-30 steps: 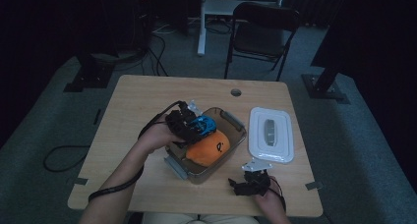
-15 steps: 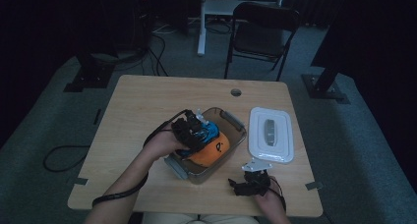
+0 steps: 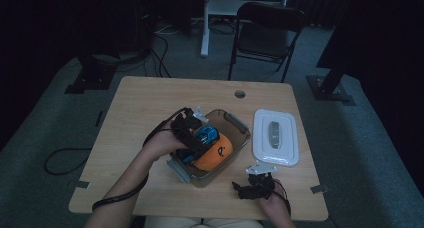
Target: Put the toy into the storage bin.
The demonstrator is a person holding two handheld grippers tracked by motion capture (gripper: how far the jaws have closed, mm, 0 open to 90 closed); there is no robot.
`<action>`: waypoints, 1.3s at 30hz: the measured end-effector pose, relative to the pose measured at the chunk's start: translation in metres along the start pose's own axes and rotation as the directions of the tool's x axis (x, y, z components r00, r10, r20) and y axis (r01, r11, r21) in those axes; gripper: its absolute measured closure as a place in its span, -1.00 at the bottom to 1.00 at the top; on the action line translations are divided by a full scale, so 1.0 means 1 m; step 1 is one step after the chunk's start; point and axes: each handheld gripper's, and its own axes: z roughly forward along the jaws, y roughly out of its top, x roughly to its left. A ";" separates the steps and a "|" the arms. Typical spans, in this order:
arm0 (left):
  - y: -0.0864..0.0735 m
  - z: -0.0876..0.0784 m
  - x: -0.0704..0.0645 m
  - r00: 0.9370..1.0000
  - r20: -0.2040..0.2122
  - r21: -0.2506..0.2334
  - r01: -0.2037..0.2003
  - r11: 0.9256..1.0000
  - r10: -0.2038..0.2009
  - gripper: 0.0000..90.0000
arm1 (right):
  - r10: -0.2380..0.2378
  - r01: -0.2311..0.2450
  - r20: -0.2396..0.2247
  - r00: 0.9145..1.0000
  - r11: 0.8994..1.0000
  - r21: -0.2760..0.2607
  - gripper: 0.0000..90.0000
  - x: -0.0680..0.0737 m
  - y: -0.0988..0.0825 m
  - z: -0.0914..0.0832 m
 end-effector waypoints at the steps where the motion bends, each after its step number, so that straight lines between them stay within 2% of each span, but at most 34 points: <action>1: -0.001 -0.002 0.000 1.000 -0.003 -0.011 0.002 1.000 -0.002 -0.94 | -0.001 0.001 -0.001 1.000 1.000 0.000 -0.76 0.000 0.000 0.000; 3: -0.004 -0.006 0.003 1.000 0.001 -0.036 0.010 0.999 -0.010 -0.95 | 0.000 0.000 0.000 1.000 1.000 0.000 -0.76 0.000 0.000 0.000; 5: -0.008 -0.011 0.006 0.999 -0.010 -0.082 0.030 0.996 -0.031 -0.94 | 0.005 -0.005 -0.007 1.000 1.000 -0.007 -0.76 -0.001 0.001 -0.001; 7: -0.011 -0.015 0.011 0.999 -0.019 -0.102 0.029 0.994 -0.031 -0.95 | 0.014 -0.014 -0.009 1.000 1.000 -0.012 -0.76 -0.002 0.001 -0.003; 8: -0.014 -0.018 0.013 0.998 -0.039 -0.116 0.037 0.993 -0.042 -0.94 | 0.019 -0.019 -0.012 1.000 1.000 -0.016 -0.76 -0.003 0.002 -0.003; 11: -0.021 -0.024 0.023 0.997 -0.036 -0.145 0.061 0.988 -0.067 -0.94 | 0.032 -0.033 -0.013 0.999 0.999 -0.034 -0.76 -0.006 0.003 -0.007; 18: -0.042 -0.027 0.045 0.992 -0.059 -0.151 0.104 0.983 -0.114 -0.92 | 0.044 -0.043 0.008 0.999 0.998 -0.045 -0.76 -0.011 0.005 -0.012; 20: -0.049 -0.027 0.052 0.989 -0.049 -0.160 0.132 0.978 -0.142 -0.92 | 0.055 -0.054 0.006 0.998 0.997 -0.048 -0.76 -0.012 0.006 -0.013; 25: -0.064 -0.027 0.068 0.981 -0.072 -0.176 0.168 0.970 -0.182 -0.92 | 0.061 -0.060 0.015 0.998 0.997 -0.057 -0.76 -0.015 0.009 -0.014; 27: -0.070 -0.026 0.075 0.976 -0.076 -0.177 0.188 0.966 -0.204 -0.92 | 0.061 -0.060 0.016 0.998 0.996 -0.060 -0.76 -0.016 0.010 -0.014; 31: -0.081 -0.017 0.086 0.974 -0.095 -0.151 0.188 0.970 -0.204 -0.91 | 0.056 -0.054 0.019 0.998 0.997 -0.059 -0.76 -0.017 0.013 -0.013; 34: -0.085 -0.012 0.090 0.973 -0.100 -0.151 0.192 0.970 -0.208 -0.92 | 0.058 -0.056 0.020 0.998 0.996 -0.066 -0.76 -0.018 0.014 -0.013; 36: -0.091 0.000 0.095 0.970 -0.105 -0.158 0.201 0.967 -0.219 -0.92 | 0.066 -0.064 0.030 0.997 0.995 -0.075 -0.76 -0.020 0.017 -0.012; 39: -0.098 0.011 0.099 0.967 -0.082 -0.198 0.221 0.955 -0.241 -0.92 | 0.080 -0.077 0.033 0.996 0.993 -0.090 -0.76 -0.022 0.021 -0.011</action>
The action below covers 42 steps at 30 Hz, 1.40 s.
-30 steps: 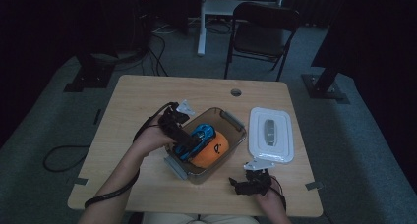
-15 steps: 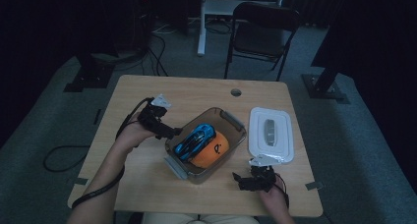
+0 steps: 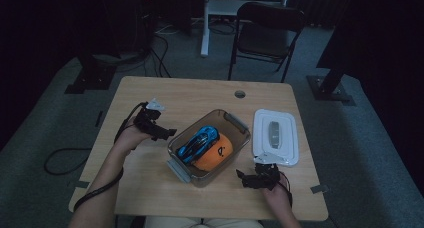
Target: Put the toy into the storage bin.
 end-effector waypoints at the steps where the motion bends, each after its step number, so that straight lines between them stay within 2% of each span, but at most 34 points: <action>1: -0.003 0.004 0.001 1.000 0.005 0.002 0.008 1.000 -0.008 -0.92 | 0.002 -0.002 0.002 1.000 1.000 -0.003 -0.76 0.000 0.001 0.001; 6: -0.013 0.028 0.004 0.999 -0.006 0.075 0.040 0.996 -0.040 -0.92 | -0.002 0.002 -0.012 1.000 1.000 0.003 -0.76 -0.001 0.006 0.008; 9: -0.016 0.038 0.003 0.999 0.006 0.065 0.042 0.997 -0.042 -0.92 | 0.007 -0.007 -0.008 1.000 1.000 0.006 -0.76 -0.002 0.007 0.012; 12: -0.015 0.045 -0.001 0.999 0.019 0.060 0.027 0.998 -0.028 -0.92 | 0.027 -0.027 -0.007 1.000 1.000 0.003 -0.76 -0.003 0.008 0.014; 18: -0.014 0.055 -0.009 1.000 0.016 0.097 0.003 0.995 -0.004 -0.92 | 0.034 -0.034 -0.009 0.999 0.999 -0.013 -0.76 -0.006 0.013 0.016; 19: -0.014 0.055 -0.010 1.000 0.022 0.099 -0.007 0.995 0.005 -0.92 | 0.041 -0.041 -0.006 0.999 0.999 -0.014 -0.76 -0.006 0.013 0.017; 24: -0.016 0.055 -0.011 1.000 0.017 0.099 0.012 0.995 -0.014 -0.92 | 0.058 -0.058 0.018 0.998 0.998 -0.016 -0.76 -0.008 0.017 0.019; 32: -0.025 0.047 -0.017 1.000 0.005 0.087 0.024 0.996 -0.024 -0.91 | 0.048 -0.048 0.000 0.999 0.999 -0.015 -0.76 -0.009 0.017 0.020; 40: -0.029 0.040 -0.031 1.000 0.004 0.097 -0.025 0.995 0.025 -0.92 | 0.051 -0.051 0.002 0.999 0.999 -0.010 -0.75 -0.009 0.020 0.023; 42: -0.032 0.038 -0.036 0.999 0.018 0.095 -0.033 0.995 0.032 -0.92 | 0.053 -0.053 0.000 0.999 0.998 -0.016 -0.74 -0.009 0.021 0.024</action>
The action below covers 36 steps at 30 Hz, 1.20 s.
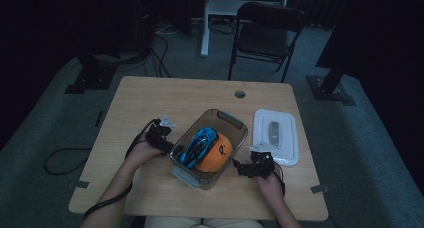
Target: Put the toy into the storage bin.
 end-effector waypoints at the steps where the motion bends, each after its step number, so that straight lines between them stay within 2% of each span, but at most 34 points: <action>1: 0.000 0.000 0.000 1.000 0.000 0.000 0.000 1.000 0.000 -0.92 | 0.000 0.000 0.000 1.000 1.000 0.000 -0.74 0.000 0.000 0.000; 3: -0.003 -0.002 -0.006 1.000 0.020 0.013 0.003 1.000 -0.003 -0.93 | 0.008 -0.008 -0.001 1.000 1.000 0.000 -0.71 -0.001 0.001 0.002; 8: -0.008 -0.004 -0.012 1.000 0.025 0.006 0.009 1.000 -0.010 -0.95 | 0.008 -0.008 0.003 1.000 1.000 -0.002 -0.70 -0.001 0.004 0.004; 11: -0.010 -0.007 -0.019 1.000 -0.001 -0.002 0.015 1.000 -0.015 -0.95 | 0.001 -0.001 0.003 1.000 1.000 -0.005 -0.70 -0.001 0.005 0.005; 16: -0.009 -0.010 -0.031 0.999 -0.046 -0.008 -0.007 1.000 0.006 -0.95 | 0.003 -0.003 0.009 1.000 1.000 -0.006 -0.70 -0.005 0.005 0.006; 19: -0.009 -0.011 -0.038 0.999 -0.045 -0.010 -0.012 1.000 0.011 -0.95 | 0.003 -0.003 0.017 1.000 1.000 -0.002 -0.70 -0.009 0.006 0.006; 23: -0.009 -0.010 -0.047 0.999 -0.027 -0.012 -0.022 1.000 0.022 -0.95 | 0.011 -0.011 0.027 1.000 1.000 -0.010 -0.65 -0.015 0.006 0.005; 25: -0.009 -0.010 -0.052 0.999 -0.021 -0.014 -0.032 0.999 0.032 -0.95 | -0.001 0.002 0.034 0.999 1.000 -0.017 -0.65 -0.018 0.006 0.005; 32: -0.006 -0.011 -0.065 0.998 0.006 -0.028 -0.055 0.998 0.055 -0.95 | -0.012 0.012 0.035 0.999 1.000 0.000 -0.62 -0.029 0.012 0.007; 36: -0.006 -0.006 -0.070 0.998 0.040 -0.030 -0.044 0.999 0.045 -0.98 | -0.013 0.014 0.057 0.998 1.000 -0.011 -0.65 -0.033 0.014 0.005</action>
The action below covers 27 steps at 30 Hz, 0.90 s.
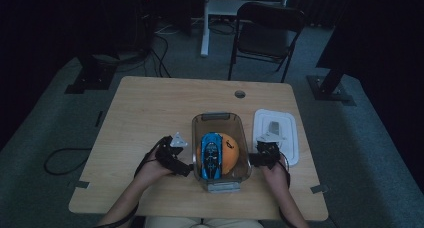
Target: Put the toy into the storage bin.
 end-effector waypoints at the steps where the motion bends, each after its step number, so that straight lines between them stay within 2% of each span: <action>1: 0.000 0.001 -0.002 1.000 0.001 0.000 -0.005 1.000 0.005 -0.98 | 0.009 -0.009 0.000 1.000 1.000 -0.008 -0.71 -0.001 0.000 -0.002; 6: 0.003 0.003 -0.008 1.000 0.010 0.004 -0.024 1.000 0.024 -0.98 | 0.041 -0.039 0.053 0.998 0.998 -0.039 -0.70 -0.012 0.001 -0.014; 10: 0.001 0.004 -0.009 1.000 0.014 -0.005 -0.023 1.000 0.023 -0.98 | 0.090 -0.086 0.098 0.991 0.995 -0.049 -0.71 -0.024 0.000 -0.023; 11: 0.000 0.004 -0.009 1.000 0.020 -0.005 -0.020 1.000 0.020 -0.98 | 0.110 -0.105 0.108 0.988 0.993 -0.053 -0.72 -0.027 0.000 -0.025; 13: -0.002 0.004 -0.008 1.000 0.017 -0.006 -0.012 1.000 0.012 -0.98 | 0.135 -0.130 0.189 0.973 0.991 -0.039 -0.74 -0.031 0.000 -0.028; 15: -0.004 0.005 -0.007 1.000 0.011 0.003 -0.015 1.000 0.015 -0.98 | 0.143 -0.142 0.192 0.971 0.990 -0.022 -0.75 -0.035 -0.001 -0.030; 17: -0.006 0.006 -0.007 1.000 0.001 0.009 -0.016 1.000 0.016 -0.98 | 0.172 -0.168 0.214 0.962 0.985 -0.039 -0.75 -0.039 -0.003 -0.033; 19: -0.007 0.005 -0.007 1.000 -0.003 0.003 -0.011 1.000 0.011 -0.98 | 0.189 -0.181 0.267 0.945 0.982 -0.056 -0.75 -0.042 -0.004 -0.035; 21: -0.008 0.004 -0.006 1.000 -0.001 -0.002 -0.009 1.000 0.009 -0.98 | 0.197 -0.190 0.260 0.945 0.980 -0.050 -0.75 -0.044 -0.004 -0.035; 27: -0.012 0.004 -0.006 1.000 -0.006 -0.006 -0.005 1.000 0.005 -0.97 | 0.209 -0.210 0.285 0.935 0.977 -0.027 -0.71 -0.048 -0.005 -0.029</action>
